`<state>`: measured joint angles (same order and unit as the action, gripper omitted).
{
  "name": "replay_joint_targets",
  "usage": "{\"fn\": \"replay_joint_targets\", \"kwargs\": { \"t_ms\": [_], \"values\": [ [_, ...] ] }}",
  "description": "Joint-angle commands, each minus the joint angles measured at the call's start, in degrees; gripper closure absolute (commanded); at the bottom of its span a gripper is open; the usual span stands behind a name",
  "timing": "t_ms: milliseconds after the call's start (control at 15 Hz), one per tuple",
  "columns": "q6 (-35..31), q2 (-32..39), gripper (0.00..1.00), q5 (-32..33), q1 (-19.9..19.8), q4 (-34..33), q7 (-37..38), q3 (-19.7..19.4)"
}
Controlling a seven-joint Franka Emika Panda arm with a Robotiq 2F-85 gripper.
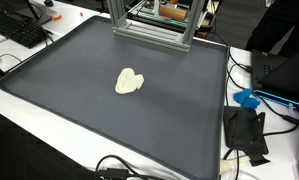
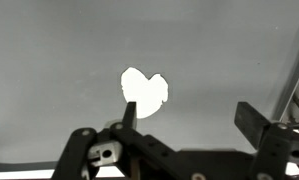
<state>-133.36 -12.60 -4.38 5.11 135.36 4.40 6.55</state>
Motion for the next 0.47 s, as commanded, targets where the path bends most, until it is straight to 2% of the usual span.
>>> {"fn": "replay_joint_targets", "kwargs": {
  "t_ms": [0,400],
  "values": [
    [-0.67,1.34,0.00,0.02,0.12,-0.40,0.05,-0.43],
    [-1.00,2.05,0.00,0.02,0.16,-0.86,0.03,-0.53]
  ]
}}
